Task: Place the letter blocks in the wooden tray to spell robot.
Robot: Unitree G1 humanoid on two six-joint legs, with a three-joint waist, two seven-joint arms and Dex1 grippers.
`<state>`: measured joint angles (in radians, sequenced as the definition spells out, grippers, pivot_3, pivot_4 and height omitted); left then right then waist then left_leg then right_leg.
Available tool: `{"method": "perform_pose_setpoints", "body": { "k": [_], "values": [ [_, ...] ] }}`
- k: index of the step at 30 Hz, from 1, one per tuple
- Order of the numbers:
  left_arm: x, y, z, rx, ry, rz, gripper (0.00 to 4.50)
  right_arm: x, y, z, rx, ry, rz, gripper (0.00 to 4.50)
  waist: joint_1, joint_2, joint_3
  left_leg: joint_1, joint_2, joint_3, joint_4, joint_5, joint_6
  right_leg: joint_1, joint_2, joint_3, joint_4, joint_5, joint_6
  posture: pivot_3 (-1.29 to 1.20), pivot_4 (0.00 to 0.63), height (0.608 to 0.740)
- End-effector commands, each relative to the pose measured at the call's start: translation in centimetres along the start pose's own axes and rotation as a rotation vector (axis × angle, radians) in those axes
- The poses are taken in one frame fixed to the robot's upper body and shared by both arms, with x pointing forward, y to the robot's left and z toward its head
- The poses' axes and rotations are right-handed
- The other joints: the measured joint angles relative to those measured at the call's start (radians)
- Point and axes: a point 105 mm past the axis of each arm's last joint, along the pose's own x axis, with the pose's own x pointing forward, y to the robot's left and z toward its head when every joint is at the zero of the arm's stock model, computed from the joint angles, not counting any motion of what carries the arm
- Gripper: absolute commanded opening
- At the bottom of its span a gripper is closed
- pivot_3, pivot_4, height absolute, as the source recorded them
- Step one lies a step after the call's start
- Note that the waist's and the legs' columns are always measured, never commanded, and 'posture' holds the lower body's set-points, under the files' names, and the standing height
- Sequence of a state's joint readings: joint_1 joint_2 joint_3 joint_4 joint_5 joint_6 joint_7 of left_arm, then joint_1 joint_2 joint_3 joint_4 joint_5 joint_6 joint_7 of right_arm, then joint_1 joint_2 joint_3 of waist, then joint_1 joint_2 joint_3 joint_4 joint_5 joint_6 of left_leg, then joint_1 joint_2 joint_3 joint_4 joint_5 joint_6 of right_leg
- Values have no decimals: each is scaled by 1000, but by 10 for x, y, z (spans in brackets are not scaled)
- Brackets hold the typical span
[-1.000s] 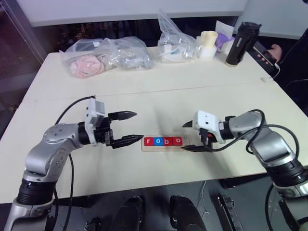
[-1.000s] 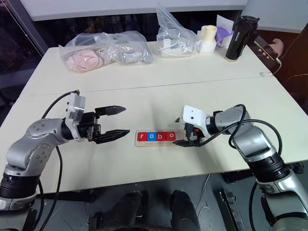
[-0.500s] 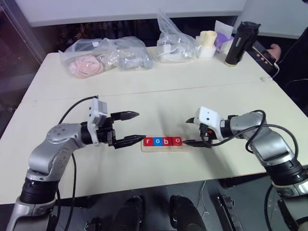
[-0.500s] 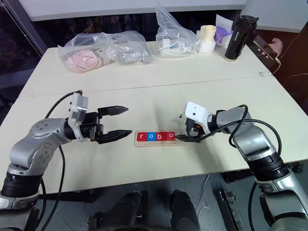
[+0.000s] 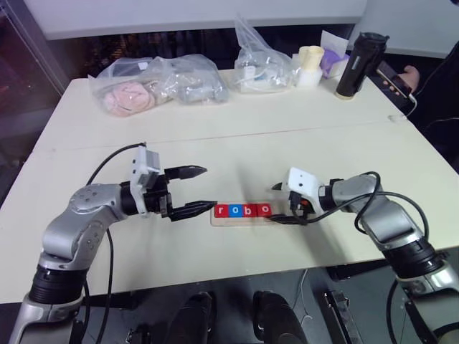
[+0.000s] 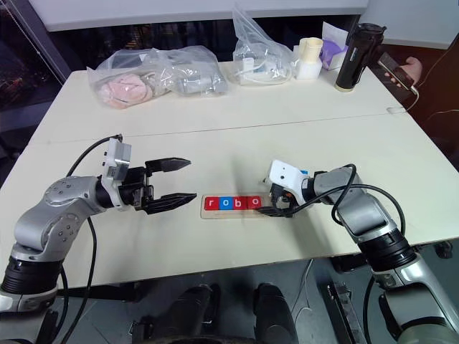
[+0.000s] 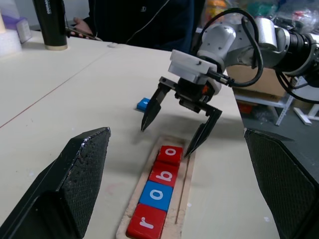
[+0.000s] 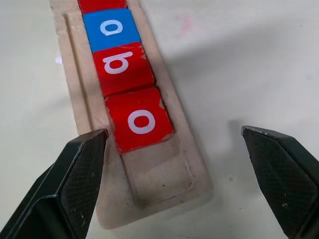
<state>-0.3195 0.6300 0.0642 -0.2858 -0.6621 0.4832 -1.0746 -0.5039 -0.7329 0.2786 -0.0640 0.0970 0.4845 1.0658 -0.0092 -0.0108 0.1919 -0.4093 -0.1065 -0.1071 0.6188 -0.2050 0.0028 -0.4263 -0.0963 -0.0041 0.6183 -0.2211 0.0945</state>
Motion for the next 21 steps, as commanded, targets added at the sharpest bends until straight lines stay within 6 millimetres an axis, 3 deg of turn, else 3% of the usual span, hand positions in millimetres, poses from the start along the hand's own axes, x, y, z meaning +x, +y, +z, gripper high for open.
{"method": "perform_pose_setpoints", "body": {
  "k": [1, 6, 12, 16, 20, 21],
  "values": [
    [-2, -2, 10, 50, -12, 2, 4500, 0, -6, 10, -43, -22, -20, 4425, 0, 0, 0, 0, 0, 0, 0, 0, 0, 0, 0, 0, 0, 0, 0, 0, 150, 740],
    [-2, -2, 10, 49, -11, 2, 4500, -1, -8, 25, -40, -72, -26, 4425, 0, 0, 0, 0, 0, 0, 0, 0, 0, 0, 0, 0, 0, 0, 0, 0, 150, 740],
    [-1, -2, 10, 48, -14, 0, 4500, 0, -7, 26, -45, -68, -21, 4425, 1, 0, 0, 0, 0, 0, 0, 0, 0, 0, 0, 0, 0, 0, 0, 0, 150, 740],
    [-1, -2, 10, 48, -15, -3, 4500, -11, -7, 35, -36, -99, -19, 4425, 1, 0, 0, 0, 0, 0, 0, 0, 0, 0, 0, 0, 0, 0, 0, 0, 150, 740],
    [0, -3, 10, 49, -16, -4, 4500, -23, -17, 40, -27, -109, -85, 4425, 1, 0, 0, 0, 0, 0, 0, 0, 0, 0, 0, 0, 0, 0, 0, 0, 150, 740],
    [0, -3, 10, 49, -17, -5, 4500, -32, -31, 39, 6, -106, -181, 4425, 1, 0, 0, 0, 0, 0, 0, 0, 0, 0, 0, 0, 0, 0, 0, 0, 150, 740]
  ]
}}
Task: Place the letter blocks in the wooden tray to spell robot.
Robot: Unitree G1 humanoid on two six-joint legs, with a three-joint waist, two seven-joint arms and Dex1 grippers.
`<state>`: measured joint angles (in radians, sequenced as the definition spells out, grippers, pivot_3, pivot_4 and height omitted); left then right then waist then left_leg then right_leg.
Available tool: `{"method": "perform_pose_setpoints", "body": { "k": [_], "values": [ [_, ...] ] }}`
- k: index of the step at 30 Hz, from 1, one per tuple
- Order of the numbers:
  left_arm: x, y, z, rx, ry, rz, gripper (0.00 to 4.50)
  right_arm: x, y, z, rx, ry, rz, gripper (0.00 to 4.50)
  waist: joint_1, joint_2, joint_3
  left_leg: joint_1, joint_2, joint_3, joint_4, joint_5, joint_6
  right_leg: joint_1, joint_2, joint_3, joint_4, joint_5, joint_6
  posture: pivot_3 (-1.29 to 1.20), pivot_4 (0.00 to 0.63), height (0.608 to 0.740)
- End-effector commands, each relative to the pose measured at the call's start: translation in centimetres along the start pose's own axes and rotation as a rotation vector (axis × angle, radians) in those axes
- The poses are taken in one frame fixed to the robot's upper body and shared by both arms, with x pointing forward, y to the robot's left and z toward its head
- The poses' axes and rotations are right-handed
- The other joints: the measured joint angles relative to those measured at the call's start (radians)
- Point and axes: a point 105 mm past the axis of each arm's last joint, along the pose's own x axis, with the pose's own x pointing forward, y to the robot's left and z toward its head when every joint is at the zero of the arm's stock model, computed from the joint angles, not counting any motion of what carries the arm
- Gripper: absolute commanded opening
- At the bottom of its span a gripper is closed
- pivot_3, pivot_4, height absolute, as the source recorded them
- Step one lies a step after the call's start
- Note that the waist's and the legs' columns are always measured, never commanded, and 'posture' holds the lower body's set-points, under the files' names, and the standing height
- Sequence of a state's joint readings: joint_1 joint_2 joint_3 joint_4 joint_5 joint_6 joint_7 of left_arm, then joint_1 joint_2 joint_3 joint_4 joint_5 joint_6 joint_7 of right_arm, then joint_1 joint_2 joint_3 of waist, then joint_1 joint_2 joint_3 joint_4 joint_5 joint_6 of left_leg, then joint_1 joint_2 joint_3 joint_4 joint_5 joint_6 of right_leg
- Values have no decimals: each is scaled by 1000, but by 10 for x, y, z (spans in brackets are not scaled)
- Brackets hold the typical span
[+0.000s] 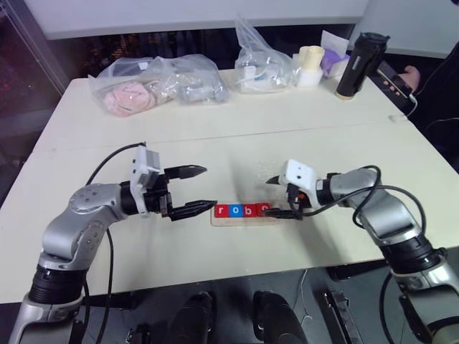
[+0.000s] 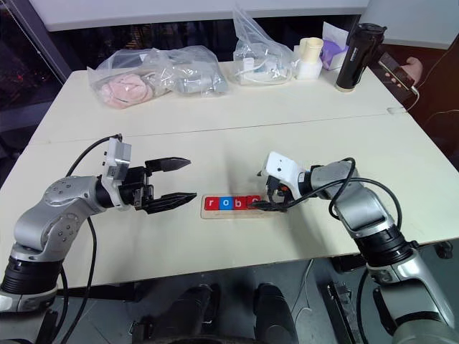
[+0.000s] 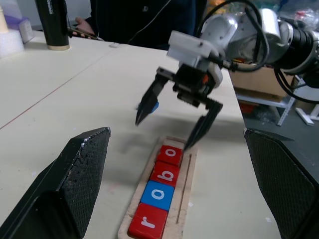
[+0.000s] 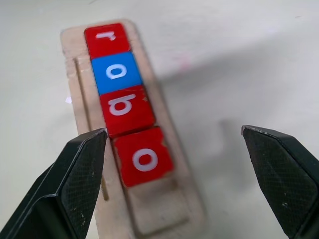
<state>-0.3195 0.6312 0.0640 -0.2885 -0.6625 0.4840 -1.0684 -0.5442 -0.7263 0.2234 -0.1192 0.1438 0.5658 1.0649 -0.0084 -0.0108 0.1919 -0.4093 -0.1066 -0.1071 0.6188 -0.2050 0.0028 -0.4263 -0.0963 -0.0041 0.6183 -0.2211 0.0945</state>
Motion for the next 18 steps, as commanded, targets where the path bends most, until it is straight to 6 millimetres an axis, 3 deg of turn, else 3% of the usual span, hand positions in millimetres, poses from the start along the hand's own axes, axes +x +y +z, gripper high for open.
{"method": "perform_pose_setpoints", "body": {
  "k": [1, 4, 7, 13, 18],
  "values": [
    [0, -3, 9, 47, -19, -10, 4500, -25, -32, 17, 11, -41, -218, 4425, 0, 0, 0, 0, 0, 0, 0, 0, 0, 0, 0, 0, 0, 0, 0, 0, 150, 740],
    [1, -3, 9, 46, -22, -13, 4500, -39, -56, 9, 145, -14, -449, 4425, 2, 0, 0, 0, 0, 0, 0, 0, 0, 0, 0, 0, 0, 0, 0, 0, 150, 740],
    [2, -3, 9, 44, -23, -16, 4500, -45, -68, -7, 336, 35, -639, 4425, 0, 0, 0, 0, 0, 0, 0, 0, 0, 0, 0, 0, 0, 0, 0, 0, 150, 740],
    [4, -2, 8, 46, -25, -22, 4500, -41, -54, -39, 592, 136, -827, 4425, 1, 0, 0, 0, 0, 0, -1, 0, 0, -2, 0, 1, 1, 0, 0, 0, 150, 740],
    [5, 0, 8, 51, -29, -19, 4500, -33, -45, -52, 646, 186, -890, 4425, -1, 1, 0, 0, -1, 0, -1, 0, 0, -2, 0, 1, 1, 0, 0, 0, 150, 740]
  ]
}}
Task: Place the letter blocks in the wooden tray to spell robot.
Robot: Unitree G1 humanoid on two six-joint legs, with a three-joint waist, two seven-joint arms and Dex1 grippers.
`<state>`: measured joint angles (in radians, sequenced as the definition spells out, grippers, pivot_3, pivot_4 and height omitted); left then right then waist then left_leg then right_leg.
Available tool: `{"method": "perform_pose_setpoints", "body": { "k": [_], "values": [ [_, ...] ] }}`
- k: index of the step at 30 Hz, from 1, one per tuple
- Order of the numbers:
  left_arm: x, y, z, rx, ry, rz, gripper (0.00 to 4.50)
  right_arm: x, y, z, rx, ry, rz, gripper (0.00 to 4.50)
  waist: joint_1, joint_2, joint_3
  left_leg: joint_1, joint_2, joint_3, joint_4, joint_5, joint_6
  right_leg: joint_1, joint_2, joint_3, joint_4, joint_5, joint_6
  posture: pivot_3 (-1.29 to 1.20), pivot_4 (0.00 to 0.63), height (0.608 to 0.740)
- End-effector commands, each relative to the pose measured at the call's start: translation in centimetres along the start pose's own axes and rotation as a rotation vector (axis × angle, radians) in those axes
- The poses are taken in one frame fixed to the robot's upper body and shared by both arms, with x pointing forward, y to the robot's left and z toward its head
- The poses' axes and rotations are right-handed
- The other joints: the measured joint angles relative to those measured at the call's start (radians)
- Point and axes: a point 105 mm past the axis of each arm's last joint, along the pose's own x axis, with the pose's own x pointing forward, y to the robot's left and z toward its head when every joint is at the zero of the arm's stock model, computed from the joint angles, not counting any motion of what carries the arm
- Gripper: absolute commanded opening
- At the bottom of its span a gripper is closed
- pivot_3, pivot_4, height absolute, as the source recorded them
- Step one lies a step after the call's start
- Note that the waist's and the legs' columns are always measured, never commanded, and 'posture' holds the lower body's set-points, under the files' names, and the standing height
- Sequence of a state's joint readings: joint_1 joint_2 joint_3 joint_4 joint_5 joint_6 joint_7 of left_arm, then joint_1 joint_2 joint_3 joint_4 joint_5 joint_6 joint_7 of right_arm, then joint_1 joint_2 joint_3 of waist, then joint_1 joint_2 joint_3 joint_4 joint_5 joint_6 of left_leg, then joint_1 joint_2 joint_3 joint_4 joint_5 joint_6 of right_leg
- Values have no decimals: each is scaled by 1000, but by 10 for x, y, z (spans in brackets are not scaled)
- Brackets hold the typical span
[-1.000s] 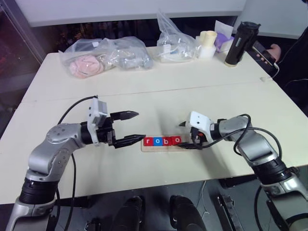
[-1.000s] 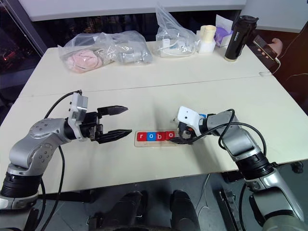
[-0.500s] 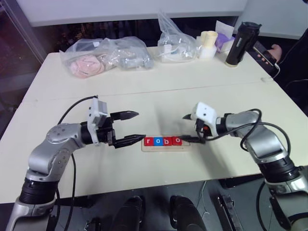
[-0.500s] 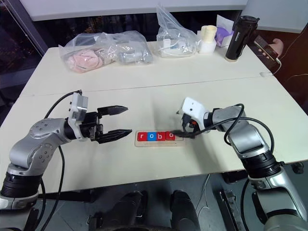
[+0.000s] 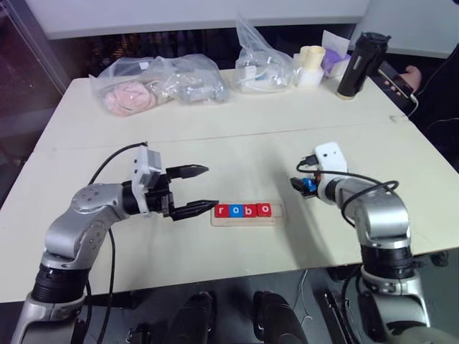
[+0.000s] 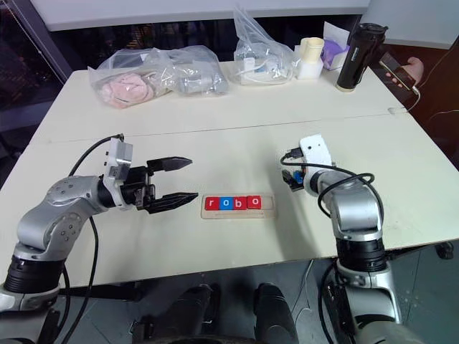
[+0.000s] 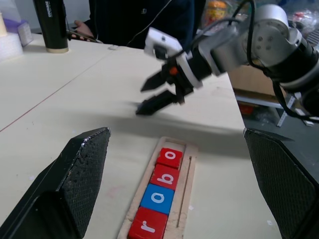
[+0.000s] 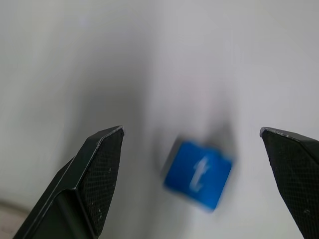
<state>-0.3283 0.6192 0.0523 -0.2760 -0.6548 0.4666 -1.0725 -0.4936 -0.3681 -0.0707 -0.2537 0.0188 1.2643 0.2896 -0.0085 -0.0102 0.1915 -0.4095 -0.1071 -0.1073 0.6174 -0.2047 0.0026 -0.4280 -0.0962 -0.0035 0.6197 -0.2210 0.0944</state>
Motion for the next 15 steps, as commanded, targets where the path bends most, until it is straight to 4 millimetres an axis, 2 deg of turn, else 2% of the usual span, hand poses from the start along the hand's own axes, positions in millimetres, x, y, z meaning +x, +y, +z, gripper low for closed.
{"method": "perform_pose_setpoints", "body": {
  "k": [1, 10, 13, 15],
  "values": [
    [2, 0, 9, 44, -19, -10, 4500, -4, -7, 6, 28, -33, -74, 4425, -1, 0, 0, 0, 0, 0, 0, 0, 0, 0, 0, 0, 0, 0, 0, 0, 150, 740],
    [0, 0, 8, 43, -20, 7, 4500, 9, -1, -8, 173, 33, -79, 4425, -4, 0, -1, 2, 0, 0, 0, 0, 0, 1, 1, 0, 1, 0, -1, 0, 150, 740],
    [1, 0, 8, 44, -21, 12, 4500, 10, 0, -7, 180, 36, -82, 3571, -4, 0, -1, 2, 1, 0, 0, 1, -1, 1, 2, 0, 1, 1, -1, 0, 150, 740],
    [1, 1, 8, 45, -22, 15, 4500, 8, 2, -9, 185, 44, -79, 2518, -2, 0, -1, 2, 1, 0, 0, 1, -1, 1, 2, 0, 1, 1, -1, 0, 150, 740]
  ]
}}
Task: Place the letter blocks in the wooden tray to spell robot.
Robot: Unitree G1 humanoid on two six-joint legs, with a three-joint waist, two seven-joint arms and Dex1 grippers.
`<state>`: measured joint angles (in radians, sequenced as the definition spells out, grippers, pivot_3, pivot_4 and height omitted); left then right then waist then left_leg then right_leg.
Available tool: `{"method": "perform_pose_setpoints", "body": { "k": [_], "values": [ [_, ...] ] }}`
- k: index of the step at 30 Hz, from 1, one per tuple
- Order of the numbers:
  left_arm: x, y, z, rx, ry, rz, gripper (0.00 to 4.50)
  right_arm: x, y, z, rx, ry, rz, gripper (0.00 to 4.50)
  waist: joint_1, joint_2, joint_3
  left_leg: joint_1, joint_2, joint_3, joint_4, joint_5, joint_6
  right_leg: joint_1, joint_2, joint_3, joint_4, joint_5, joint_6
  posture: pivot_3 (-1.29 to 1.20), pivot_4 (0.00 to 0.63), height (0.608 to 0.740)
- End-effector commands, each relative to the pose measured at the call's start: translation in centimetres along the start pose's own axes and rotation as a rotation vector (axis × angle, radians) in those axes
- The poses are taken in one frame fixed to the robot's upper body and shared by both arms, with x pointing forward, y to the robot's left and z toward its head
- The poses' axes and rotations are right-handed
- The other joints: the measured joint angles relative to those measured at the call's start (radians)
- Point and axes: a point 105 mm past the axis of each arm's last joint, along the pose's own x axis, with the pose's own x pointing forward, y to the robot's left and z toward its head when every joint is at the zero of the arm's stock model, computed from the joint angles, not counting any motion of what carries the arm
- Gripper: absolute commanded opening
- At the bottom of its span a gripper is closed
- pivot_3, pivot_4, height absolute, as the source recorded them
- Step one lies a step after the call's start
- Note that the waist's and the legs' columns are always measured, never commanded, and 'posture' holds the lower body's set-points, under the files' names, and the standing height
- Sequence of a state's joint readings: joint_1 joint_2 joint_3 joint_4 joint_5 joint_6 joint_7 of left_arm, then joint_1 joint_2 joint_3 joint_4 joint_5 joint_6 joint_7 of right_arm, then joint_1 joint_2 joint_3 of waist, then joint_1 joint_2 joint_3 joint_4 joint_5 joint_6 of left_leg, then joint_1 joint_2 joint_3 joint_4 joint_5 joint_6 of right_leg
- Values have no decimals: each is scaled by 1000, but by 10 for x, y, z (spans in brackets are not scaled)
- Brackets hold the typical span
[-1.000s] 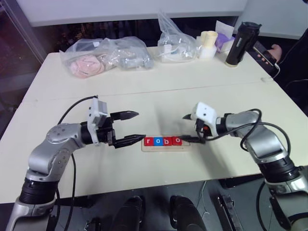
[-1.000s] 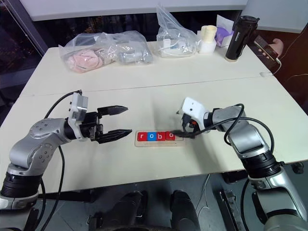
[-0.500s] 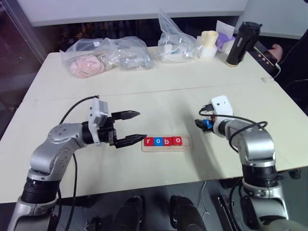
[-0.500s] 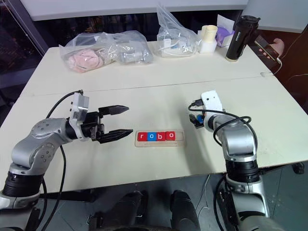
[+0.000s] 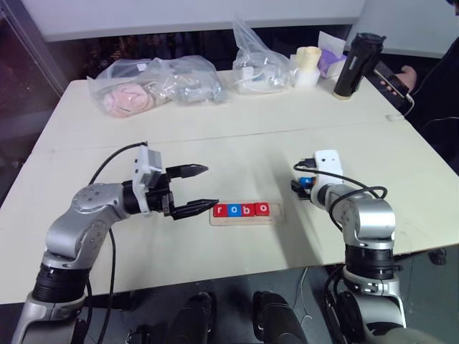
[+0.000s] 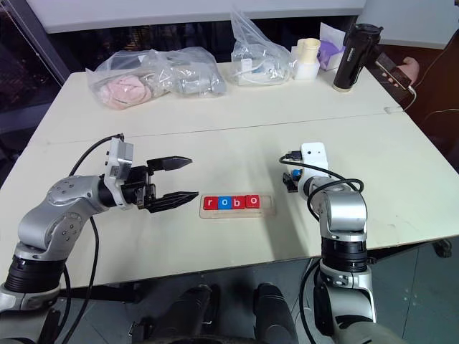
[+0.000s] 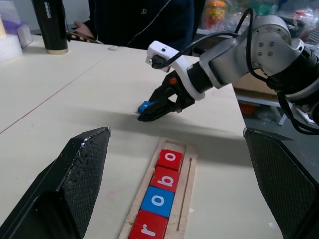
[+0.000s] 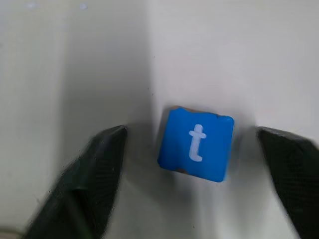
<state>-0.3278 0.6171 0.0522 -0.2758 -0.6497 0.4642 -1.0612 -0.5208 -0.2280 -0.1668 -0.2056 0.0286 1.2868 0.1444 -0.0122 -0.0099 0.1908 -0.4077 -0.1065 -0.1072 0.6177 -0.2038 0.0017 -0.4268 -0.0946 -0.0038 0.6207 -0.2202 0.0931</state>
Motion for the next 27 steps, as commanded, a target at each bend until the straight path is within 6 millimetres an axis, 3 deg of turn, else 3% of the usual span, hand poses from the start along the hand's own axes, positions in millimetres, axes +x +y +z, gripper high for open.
{"method": "perform_pose_setpoints", "body": {
  "k": [1, 3, 13, 21, 25, 27],
  "values": [
    [1, -1, 9, 42, -23, 3, 4500, -2, -3, -4, 16, 23, -22, 1998, 3, 0, 0, 0, 0, 0, 0, 0, 0, 0, 0, 0, 0, 0, 0, 0, 150, 740],
    [1, -1, 8, 41, -25, 5, 4500, -8, -5, -10, -10, 44, -34, 1160, 4, 0, 0, 0, 0, 0, 0, 0, 0, 0, 0, 0, 0, 0, 0, 0, 150, 740],
    [1, -1, 7, 36, -23, -5, 4500, -62, -6, -37, -112, 81, 27, 1160, 7, 0, 0, -1, 0, -1, -2, 0, 0, 0, -1, 0, -1, -1, 0, 0, 150, 740],
    [5, 1, 5, 34, -27, -16, 4500, -61, -7, -43, -5, 78, 11, 1160, 2, 0, 0, -1, 1, -1, -1, 0, 0, 0, 0, 0, -1, -2, -2, 0, 150, 740],
    [4, 2, 6, 37, -26, -15, 4500, -61, -11, -39, -4, 71, 3, 3251, 2, 0, 0, -1, 0, -1, -2, 0, 0, 0, -1, 0, -2, -1, 0, 0, 150, 740],
    [4, 1, 6, 36, -25, -15, 4500, -64, -13, -27, -82, 51, 29, 4380, 1, 0, 0, -1, 0, -1, -2, 0, 0, 0, -1, 0, -2, -1, 0, 0, 150, 740]
  ]
}}
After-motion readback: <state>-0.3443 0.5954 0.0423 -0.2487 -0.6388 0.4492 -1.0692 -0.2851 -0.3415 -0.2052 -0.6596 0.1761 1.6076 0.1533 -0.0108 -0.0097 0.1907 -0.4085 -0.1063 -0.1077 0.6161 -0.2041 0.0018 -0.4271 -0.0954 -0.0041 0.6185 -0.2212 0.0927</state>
